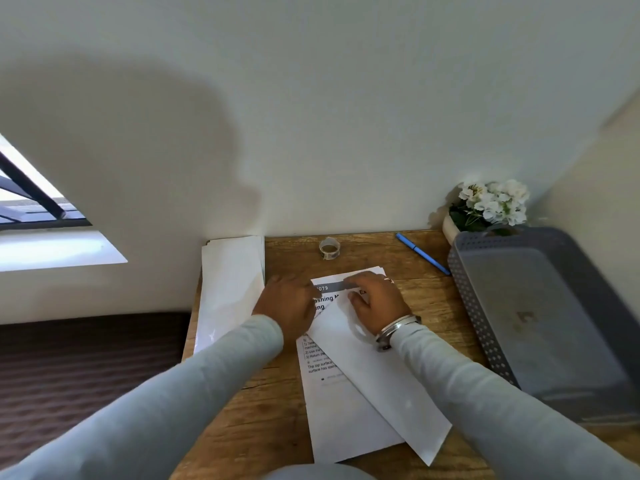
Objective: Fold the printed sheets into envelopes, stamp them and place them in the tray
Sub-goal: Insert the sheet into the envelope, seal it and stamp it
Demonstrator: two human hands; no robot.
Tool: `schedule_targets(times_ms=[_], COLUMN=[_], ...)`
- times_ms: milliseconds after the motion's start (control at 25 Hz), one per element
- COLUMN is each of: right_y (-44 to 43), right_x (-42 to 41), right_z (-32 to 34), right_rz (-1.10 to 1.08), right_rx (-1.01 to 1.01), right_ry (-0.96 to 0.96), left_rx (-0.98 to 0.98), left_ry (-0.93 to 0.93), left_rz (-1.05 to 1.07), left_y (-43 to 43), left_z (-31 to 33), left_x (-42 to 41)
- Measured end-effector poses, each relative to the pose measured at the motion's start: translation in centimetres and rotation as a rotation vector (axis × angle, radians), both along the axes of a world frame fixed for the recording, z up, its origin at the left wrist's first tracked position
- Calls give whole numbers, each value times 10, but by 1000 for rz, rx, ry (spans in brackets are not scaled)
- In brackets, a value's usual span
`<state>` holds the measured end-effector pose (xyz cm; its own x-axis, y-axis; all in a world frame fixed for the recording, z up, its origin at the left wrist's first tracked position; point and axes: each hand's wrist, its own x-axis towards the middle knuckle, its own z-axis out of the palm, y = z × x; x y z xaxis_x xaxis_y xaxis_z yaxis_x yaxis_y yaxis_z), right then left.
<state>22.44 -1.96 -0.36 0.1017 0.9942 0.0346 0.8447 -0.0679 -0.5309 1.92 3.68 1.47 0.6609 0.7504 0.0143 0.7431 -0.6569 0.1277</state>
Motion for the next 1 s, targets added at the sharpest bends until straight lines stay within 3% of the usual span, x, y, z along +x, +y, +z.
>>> schedule_targets(times_ms=[280, 520, 720, 1000], right_y=[24, 20, 22, 23], right_x=[6, 8, 17, -4], right_z=[5, -1, 2, 13], right_rz=[-246, -272, -309, -233], right_rx=[20, 24, 27, 120], right_ry=[402, 506, 522, 561], left_rx=[-92, -149, -315, -354], left_ry=[-26, 60, -210, -446], left_rz=[89, 125, 155, 146], left_y=[60, 79, 73, 26], left_z=[12, 0, 11, 27], left_x=[57, 73, 67, 41])
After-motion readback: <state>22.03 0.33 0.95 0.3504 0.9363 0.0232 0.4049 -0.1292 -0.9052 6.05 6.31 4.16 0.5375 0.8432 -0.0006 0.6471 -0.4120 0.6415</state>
